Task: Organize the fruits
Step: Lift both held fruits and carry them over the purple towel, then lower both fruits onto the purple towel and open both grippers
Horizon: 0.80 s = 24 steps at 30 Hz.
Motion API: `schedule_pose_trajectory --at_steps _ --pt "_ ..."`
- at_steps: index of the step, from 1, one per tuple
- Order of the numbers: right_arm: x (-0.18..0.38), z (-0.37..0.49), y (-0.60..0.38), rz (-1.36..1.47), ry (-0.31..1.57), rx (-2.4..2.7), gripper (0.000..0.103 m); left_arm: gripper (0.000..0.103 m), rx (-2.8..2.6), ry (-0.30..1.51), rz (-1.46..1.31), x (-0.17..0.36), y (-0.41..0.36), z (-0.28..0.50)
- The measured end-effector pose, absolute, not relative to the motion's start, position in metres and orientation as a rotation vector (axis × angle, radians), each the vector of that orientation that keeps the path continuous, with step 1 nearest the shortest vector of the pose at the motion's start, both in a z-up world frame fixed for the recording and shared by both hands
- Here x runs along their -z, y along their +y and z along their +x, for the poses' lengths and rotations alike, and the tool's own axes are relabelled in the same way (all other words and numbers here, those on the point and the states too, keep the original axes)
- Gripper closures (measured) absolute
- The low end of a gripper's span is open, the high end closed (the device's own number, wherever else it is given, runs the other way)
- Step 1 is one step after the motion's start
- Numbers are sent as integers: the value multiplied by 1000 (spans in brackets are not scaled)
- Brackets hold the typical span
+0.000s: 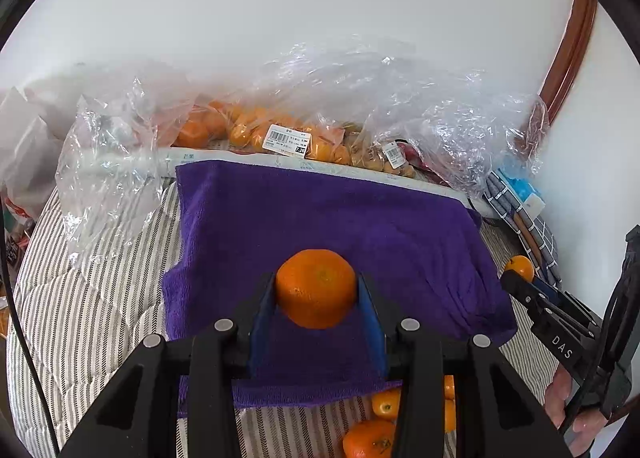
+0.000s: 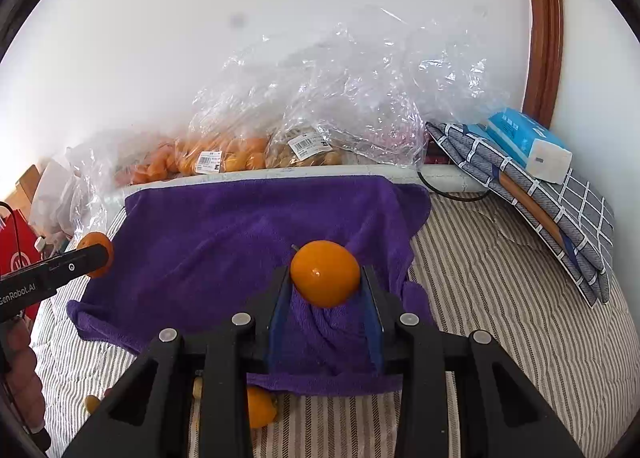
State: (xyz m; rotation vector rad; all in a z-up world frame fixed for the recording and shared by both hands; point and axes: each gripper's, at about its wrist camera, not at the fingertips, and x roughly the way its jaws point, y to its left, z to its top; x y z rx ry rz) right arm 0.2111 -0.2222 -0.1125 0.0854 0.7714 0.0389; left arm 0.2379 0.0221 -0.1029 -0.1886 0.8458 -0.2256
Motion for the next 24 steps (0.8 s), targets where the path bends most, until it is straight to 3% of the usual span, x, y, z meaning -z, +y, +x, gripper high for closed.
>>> schedule_pose_trajectory --at_steps 24 --pt "160 268 -222 35 841 -71 69 64 193 935 -153 147 9 289"
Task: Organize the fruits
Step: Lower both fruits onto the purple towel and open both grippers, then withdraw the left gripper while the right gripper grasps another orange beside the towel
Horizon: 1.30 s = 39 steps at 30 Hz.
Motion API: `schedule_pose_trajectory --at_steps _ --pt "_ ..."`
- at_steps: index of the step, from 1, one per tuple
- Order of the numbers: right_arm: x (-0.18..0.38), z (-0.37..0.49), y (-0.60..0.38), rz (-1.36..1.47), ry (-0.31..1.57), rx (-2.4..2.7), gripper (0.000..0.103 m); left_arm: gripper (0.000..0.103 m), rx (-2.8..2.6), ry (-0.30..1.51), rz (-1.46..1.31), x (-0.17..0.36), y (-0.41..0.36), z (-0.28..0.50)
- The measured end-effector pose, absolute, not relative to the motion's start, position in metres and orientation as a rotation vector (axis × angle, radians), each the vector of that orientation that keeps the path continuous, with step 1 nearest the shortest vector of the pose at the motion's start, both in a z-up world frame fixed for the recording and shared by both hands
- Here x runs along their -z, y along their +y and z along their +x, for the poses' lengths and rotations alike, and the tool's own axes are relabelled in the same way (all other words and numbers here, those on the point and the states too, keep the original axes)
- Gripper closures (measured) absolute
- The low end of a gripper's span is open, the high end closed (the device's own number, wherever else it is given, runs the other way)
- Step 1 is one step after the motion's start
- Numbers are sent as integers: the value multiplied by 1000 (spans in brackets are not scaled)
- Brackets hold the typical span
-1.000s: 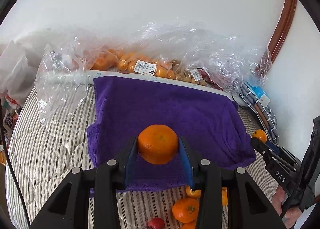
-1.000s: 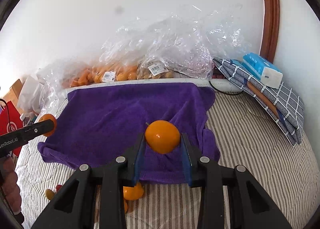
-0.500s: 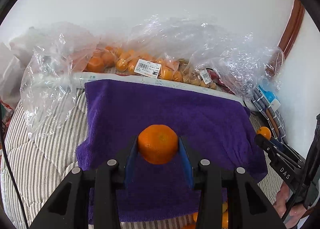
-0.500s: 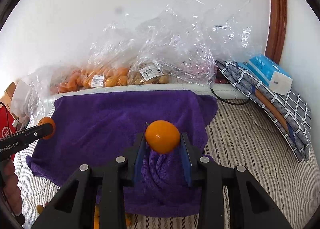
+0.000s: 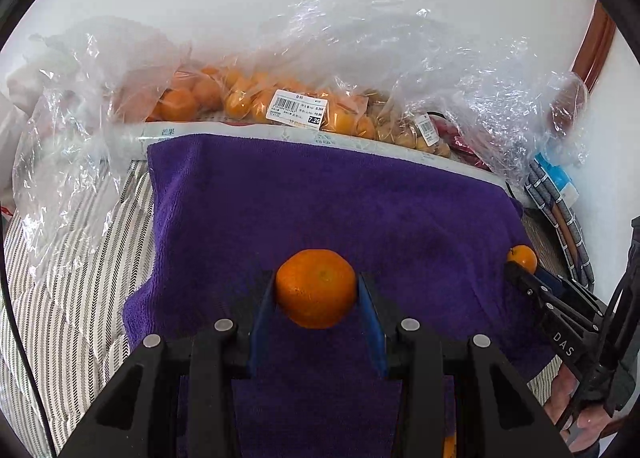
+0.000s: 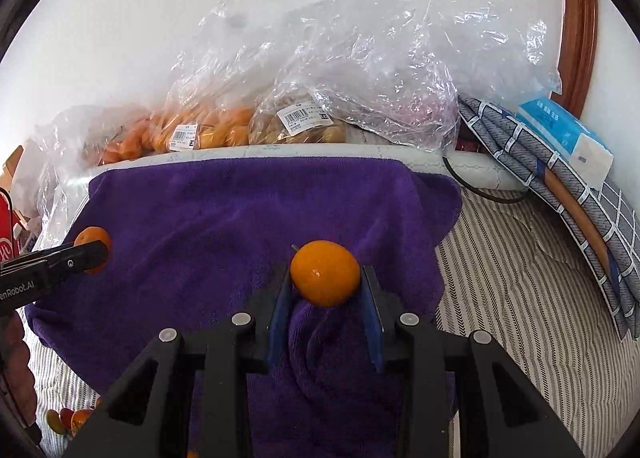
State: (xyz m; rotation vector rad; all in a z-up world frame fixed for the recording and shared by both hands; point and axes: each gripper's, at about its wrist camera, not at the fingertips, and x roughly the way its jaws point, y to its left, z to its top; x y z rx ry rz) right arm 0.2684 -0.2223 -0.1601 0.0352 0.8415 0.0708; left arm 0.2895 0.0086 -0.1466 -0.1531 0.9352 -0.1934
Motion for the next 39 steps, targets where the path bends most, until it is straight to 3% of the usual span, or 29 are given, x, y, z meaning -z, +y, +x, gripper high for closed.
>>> schedule_pose_trajectory --at_steps 17,19,21,26,39 --pt "175 275 -223 38 873 -76 68 64 179 973 -126 163 6 290" --pt "173 273 -223 36 866 -76 62 63 177 978 -125 162 6 289" --pt "170 268 -222 31 853 -75 49 56 176 978 -125 160 6 288" --pt "150 253 -214 -4 825 -69 35 51 180 967 -140 148 8 274" --pt "99 176 -215 64 766 -69 31 51 107 844 -132 95 22 190"
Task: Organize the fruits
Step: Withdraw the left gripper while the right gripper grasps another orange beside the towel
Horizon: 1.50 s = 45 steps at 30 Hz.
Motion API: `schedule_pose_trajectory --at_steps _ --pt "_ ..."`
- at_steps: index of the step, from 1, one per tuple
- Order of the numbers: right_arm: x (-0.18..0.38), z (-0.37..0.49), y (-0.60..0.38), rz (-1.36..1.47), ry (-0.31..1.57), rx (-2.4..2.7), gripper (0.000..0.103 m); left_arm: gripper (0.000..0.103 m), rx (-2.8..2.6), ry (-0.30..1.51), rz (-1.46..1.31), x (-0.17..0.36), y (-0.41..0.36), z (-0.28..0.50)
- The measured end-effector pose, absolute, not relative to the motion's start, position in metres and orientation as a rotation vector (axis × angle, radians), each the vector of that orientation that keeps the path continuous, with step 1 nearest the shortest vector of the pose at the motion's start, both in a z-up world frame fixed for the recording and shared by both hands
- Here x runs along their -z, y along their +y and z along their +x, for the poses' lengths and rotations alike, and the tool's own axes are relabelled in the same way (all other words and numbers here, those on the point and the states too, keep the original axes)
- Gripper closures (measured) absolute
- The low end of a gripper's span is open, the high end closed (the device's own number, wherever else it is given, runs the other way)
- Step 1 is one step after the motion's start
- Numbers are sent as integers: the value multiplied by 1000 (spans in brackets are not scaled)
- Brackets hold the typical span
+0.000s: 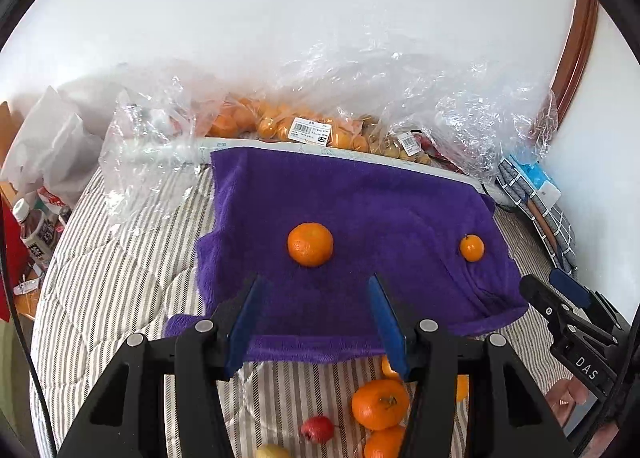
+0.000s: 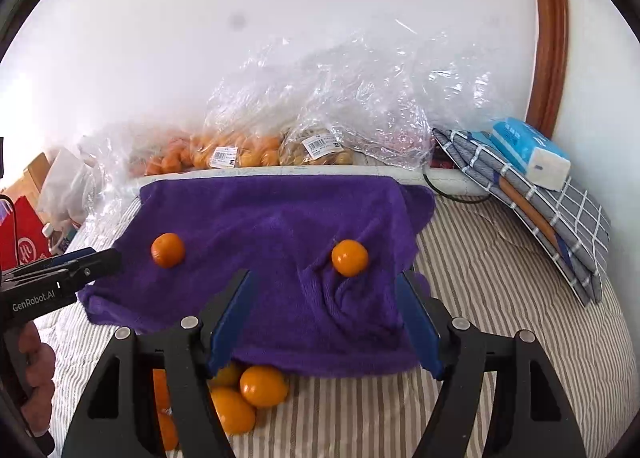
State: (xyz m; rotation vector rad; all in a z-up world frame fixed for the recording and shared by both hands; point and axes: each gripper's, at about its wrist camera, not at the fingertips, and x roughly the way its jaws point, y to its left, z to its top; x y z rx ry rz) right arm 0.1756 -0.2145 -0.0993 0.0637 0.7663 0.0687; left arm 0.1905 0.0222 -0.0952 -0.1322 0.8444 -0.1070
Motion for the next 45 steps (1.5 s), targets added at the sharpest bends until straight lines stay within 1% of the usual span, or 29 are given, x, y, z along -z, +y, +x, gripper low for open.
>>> schedule_pose_trajectory --at_steps 8,16,19,24,28,37,45 --pt "101 136 -221 121 820 -57 31 51 60 826 -111 94 40 152" --pt "118 112 -214 72 857 -69 32 51 59 882 -129 115 60 135" --pt "129 109 -210 88 879 -103 41 51 53 903 -110 126 62 131" --pt "141 110 -196 76 865 -141 57 51 42 923 -95 139 69 131" --pt "148 124 -186 79 883 -162 65 51 36 933 -96 146 77 134" --pt "161 158 -180 102 926 -160 66 51 36 933 -136 157 100 139" --pt "170 168 -189 168 950 -185 68 50 76 948 -139 163 100 140"
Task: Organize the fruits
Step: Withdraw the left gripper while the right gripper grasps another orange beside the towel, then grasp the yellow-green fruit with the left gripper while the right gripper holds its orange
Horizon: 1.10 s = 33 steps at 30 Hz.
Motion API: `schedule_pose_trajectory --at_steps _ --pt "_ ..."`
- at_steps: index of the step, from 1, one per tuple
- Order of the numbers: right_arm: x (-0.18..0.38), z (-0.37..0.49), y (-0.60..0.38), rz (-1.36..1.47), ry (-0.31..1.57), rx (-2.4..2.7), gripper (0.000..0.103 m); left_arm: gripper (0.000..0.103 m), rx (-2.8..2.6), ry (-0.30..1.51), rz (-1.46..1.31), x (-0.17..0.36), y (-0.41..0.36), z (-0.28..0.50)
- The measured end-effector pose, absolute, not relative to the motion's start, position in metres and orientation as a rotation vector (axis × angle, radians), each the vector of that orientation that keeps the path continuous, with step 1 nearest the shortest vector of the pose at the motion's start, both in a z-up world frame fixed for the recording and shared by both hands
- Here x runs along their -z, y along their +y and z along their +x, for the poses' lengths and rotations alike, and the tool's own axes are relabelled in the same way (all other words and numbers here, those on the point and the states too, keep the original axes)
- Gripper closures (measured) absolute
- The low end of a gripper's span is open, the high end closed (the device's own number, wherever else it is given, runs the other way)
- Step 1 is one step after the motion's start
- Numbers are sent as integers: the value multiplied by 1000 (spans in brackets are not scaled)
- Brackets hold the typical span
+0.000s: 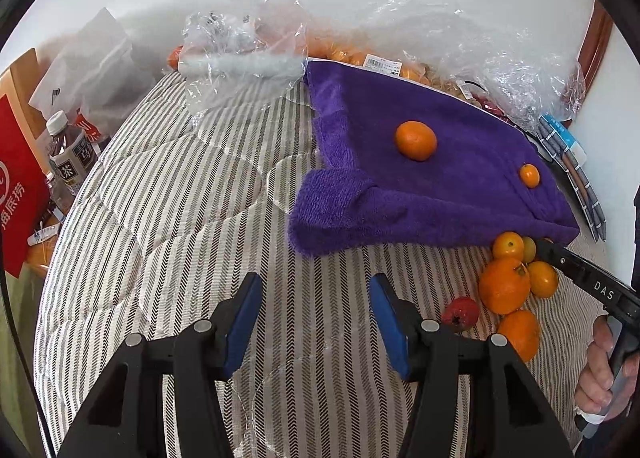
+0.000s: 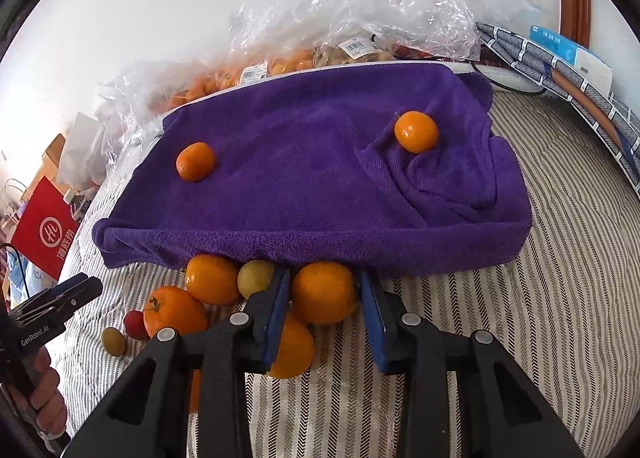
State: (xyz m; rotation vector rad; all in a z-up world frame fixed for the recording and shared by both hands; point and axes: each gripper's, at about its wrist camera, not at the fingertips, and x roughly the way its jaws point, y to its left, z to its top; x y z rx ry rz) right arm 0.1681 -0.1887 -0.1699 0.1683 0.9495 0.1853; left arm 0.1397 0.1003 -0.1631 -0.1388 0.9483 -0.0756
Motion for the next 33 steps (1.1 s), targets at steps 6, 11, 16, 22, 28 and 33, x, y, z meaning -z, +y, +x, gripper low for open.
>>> schedule_pose_trajectory --at_steps 6,11,16,22,28,33 --pt "155 150 -200 158 890 -136 68 50 104 960 -142 165 95 132" --pt "152 128 -219 138 887 -106 68 50 149 947 -147 161 89 123" --pt "166 117 -226 113 924 -90 68 50 190 940 -169 157 82 120" --pt "177 109 -225 104 930 -78 68 50 226 936 -129 156 69 111" --pt "179 107 -224 110 899 -71 68 49 258 933 -102 159 61 106" --pt "178 106 -220 85 895 -73 68 50 270 946 -116 166 56 107"
